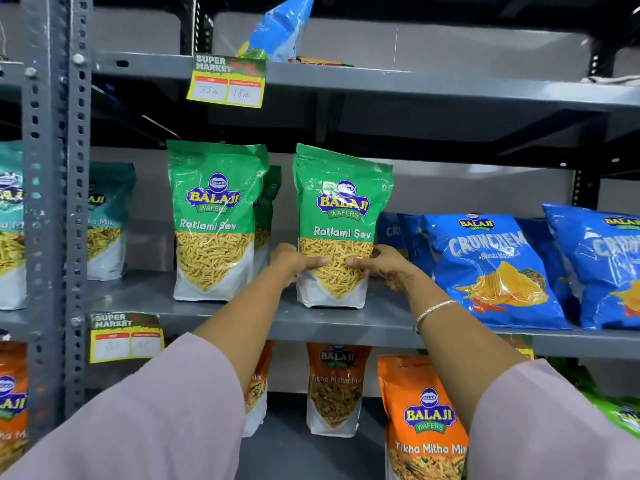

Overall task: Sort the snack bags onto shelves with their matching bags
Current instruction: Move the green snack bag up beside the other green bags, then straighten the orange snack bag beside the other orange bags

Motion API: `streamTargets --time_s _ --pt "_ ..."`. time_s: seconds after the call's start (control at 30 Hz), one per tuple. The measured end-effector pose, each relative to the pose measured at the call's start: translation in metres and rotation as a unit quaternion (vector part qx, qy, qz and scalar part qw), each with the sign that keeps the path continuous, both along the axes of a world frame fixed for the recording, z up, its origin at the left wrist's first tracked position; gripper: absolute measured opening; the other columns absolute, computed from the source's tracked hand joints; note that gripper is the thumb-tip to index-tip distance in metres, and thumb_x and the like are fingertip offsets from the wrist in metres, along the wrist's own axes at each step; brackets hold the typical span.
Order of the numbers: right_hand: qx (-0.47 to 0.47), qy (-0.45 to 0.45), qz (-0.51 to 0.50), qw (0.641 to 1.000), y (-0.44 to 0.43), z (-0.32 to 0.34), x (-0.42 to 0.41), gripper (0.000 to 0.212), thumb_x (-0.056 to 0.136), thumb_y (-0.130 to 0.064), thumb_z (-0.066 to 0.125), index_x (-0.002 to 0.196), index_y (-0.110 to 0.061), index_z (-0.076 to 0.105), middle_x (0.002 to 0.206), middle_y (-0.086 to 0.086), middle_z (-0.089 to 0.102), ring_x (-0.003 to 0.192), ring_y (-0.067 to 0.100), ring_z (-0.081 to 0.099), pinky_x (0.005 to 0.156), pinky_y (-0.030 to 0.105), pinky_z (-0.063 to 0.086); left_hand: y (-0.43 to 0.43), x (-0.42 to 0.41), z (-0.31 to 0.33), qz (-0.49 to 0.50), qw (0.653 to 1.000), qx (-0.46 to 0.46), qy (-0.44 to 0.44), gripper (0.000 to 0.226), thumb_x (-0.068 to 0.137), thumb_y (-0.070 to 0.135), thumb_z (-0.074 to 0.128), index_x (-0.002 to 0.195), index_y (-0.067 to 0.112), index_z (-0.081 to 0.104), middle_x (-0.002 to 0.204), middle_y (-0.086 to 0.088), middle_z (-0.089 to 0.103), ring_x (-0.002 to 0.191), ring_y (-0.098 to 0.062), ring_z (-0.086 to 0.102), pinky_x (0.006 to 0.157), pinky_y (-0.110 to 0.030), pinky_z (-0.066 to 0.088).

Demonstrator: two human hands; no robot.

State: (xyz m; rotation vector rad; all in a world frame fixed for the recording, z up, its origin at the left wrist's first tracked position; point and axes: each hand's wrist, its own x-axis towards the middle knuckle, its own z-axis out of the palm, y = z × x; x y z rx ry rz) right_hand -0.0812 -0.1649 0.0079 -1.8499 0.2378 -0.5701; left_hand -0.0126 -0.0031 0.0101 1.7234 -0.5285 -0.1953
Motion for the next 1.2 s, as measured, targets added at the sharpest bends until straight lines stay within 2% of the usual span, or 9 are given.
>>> streamTargets --time_s 0.23,0.4,0.53,0.63,0.77,0.83,0.93,1.07,1.2 --pt "0.11 -0.05 -0.019 0.993 -0.014 -0.007 -0.038 0.024 0.084 -0.033 0.062 0.08 -0.012 0.052 0.083 0.006 0.056 0.068 0.014 0.057 0.044 0.019 0.054 0.01 0.003 -0.039 0.129 0.972 -0.033 -0.191 0.084 0.08 0.042 0.065 0.145 0.007 0.025 0.152 -0.013 0.033 0.138 -0.029 0.034 0.109 -0.041 0.032" --pt "0.018 0.184 0.206 0.961 -0.026 -0.04 -0.075 0.027 0.094 -0.029 0.039 0.093 -0.012 0.059 0.079 -0.003 0.075 0.071 0.006 0.071 0.053 0.017 0.055 0.007 -0.011 -0.105 0.27 0.811 -0.034 -0.519 0.058 0.086 0.04 0.05 0.131 0.004 0.038 0.142 -0.015 0.037 0.133 -0.029 0.03 0.112 -0.039 0.021" --pt "-0.05 0.403 0.234 0.884 -0.044 -0.106 -0.086 0.027 0.09 -0.027 0.048 0.105 -0.009 0.062 0.088 -0.003 0.074 0.081 0.011 0.07 0.067 0.027 0.059 -0.016 -0.037 -0.181 0.177 0.768 0.006 -0.616 0.051 0.088 0.046 0.044 0.124 0.012 0.034 0.139 -0.009 0.027 0.131 -0.03 0.026 0.108 -0.045 0.019" --pt "-0.057 0.465 0.081 0.88 -0.073 -0.177 -0.088 0.014 0.086 -0.026 0.059 0.082 -0.014 0.063 0.066 -0.001 0.069 0.054 0.011 0.064 0.055 0.026 0.055 -0.037 -0.049 -0.237 0.096 0.82 0.044 -0.562 0.055 0.083 0.042 0.052 0.126 0.012 0.035 0.141 -0.009 0.03 0.132 -0.029 0.028 0.11 -0.042 0.024" --pt "0.075 0.373 -0.159 0.911 -0.094 -0.256 -0.109 0.021 0.083 0.0 0.058 0.064 -0.003 0.052 0.035 0.003 0.047 0.02 0.013 0.04 0.033 0.017 0.037 -0.068 -0.062 -0.285 0.026 0.903 0.1 -0.417 0.066 0.078 0.038 0.061 0.131 0.004 0.04 0.143 -0.017 0.04 0.133 -0.03 0.036 0.111 -0.044 0.034" --pt "0.134 0.306 -0.164 0.928 -0.096 -0.28 -0.11 0.016 0.08 0.015 0.055 0.068 0.005 0.053 0.04 0.009 0.058 0.041 0.013 0.058 0.043 0.022 0.047 -0.087 -0.067 -0.298 -0.01 0.944 0.113 -0.309 0.075 0.076 0.033 0.07 0.135 -0.001 0.037 0.144 -0.019 0.037 0.135 -0.032 0.034 0.112 -0.044 0.033" --pt "0.169 0.193 -0.138 0.957 -0.094 -0.302 -0.108 0.048 0.072 0.022 0.06 0.118 0.015 0.048 0.122 0.034 0.057 0.117 0.038 0.055 0.096 0.048 0.047 -0.113 -0.063 -0.318 -0.062 0.988 0.128 -0.066 0.098 0.072 0.032 0.076 0.146 0.003 0.018 0.154 -0.015 0.023 0.142 -0.029 0.024 0.115 -0.044 0.028" --pt "0.169 0.121 -0.107 0.972 -0.097 -0.312 -0.111 0.062 0.071 0.017 0.064 0.126 0.002 0.04 0.122 0.021 0.052 0.11 0.026 0.053 0.081 0.021 0.053 -0.13 -0.063 -0.338 -0.133 0.972 0.171 0.094 0.093 0.073 0.028 0.076 0.146 0.007 0.022 0.154 -0.012 0.029 0.139 -0.028 0.033 0.107 -0.036 0.034" --pt "0.175 0.122 -0.127 0.969 -0.108 -0.325 -0.106 0.067 0.069 0.012 0.07 0.128 0.005 0.038 0.13 0.025 0.054 0.114 0.026 0.054 0.094 0.04 0.047 -0.144 -0.07 -0.342 -0.112 0.983 0.109 0.098 0.062 0.069 0.014 0.08 0.123 0.004 0.052 0.129 -0.015 0.06 0.118 -0.029 0.056 0.091 -0.031 0.045"
